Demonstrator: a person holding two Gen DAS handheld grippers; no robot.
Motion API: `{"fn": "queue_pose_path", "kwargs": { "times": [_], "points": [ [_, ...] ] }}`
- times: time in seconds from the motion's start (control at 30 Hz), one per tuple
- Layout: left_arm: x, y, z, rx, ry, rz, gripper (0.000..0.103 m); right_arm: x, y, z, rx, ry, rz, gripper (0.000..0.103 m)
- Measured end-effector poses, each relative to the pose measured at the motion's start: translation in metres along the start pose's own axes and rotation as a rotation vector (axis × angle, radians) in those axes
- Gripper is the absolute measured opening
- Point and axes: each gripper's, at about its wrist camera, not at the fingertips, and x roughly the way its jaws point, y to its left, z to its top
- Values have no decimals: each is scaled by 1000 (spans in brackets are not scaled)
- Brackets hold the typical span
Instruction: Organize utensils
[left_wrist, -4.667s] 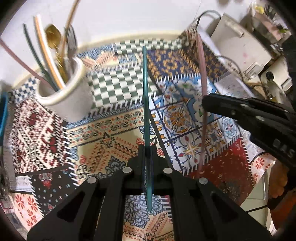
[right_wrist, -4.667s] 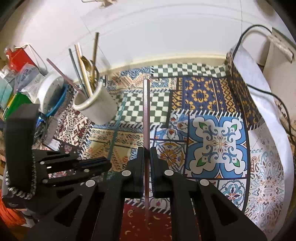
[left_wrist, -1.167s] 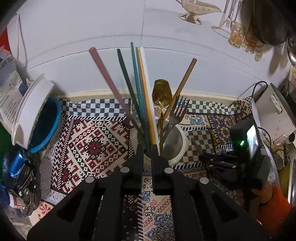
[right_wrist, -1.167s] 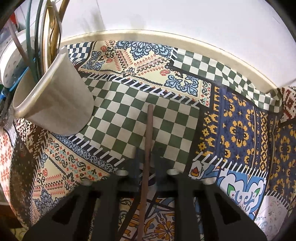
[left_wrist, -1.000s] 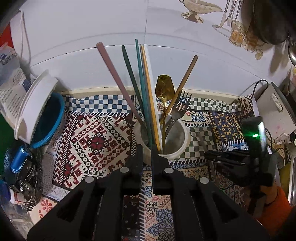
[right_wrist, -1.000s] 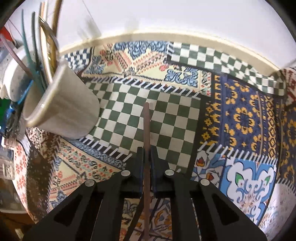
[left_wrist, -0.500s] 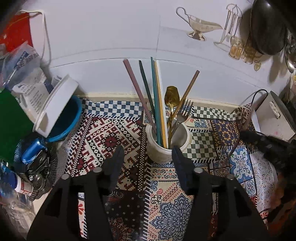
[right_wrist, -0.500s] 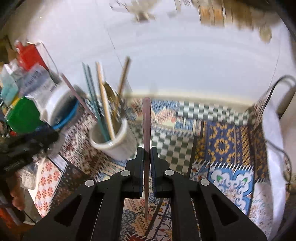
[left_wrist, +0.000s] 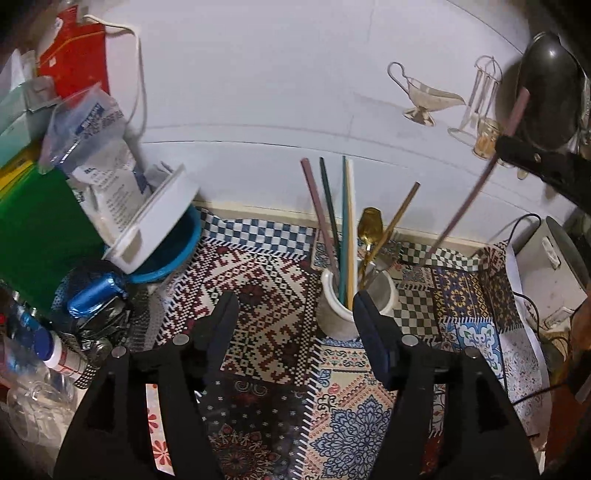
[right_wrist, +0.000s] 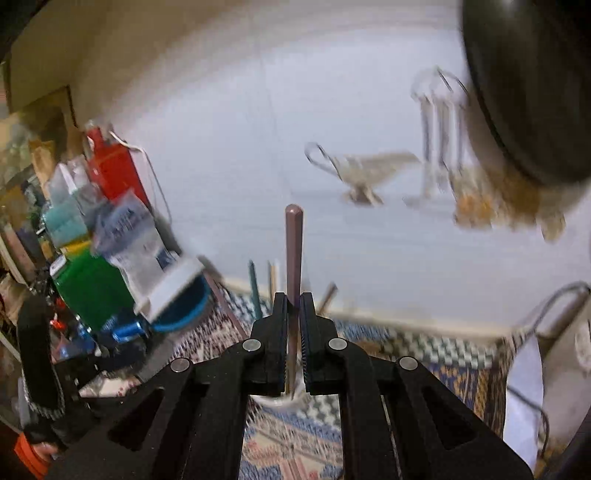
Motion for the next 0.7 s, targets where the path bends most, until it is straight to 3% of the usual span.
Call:
{"fn": "queue_pose_path", "kwargs": {
  "times": [0.2, 0.47, 0.57, 0.7],
  "points": [
    [-2, 5, -2, -25, 4, 27, 63, 35, 16, -5, -56, 55, 44, 6],
    [-11, 0, -7, -21, 5, 49, 63, 104, 20, -51, -67, 290, 17, 7],
    [-21, -2, -9, -18, -11, 32, 63, 101, 21, -58, -74, 329, 9, 16],
    [-45, -7, -11, 1, -57, -3, 63, 69, 22, -60, -71, 286, -8, 30]
  ]
}}
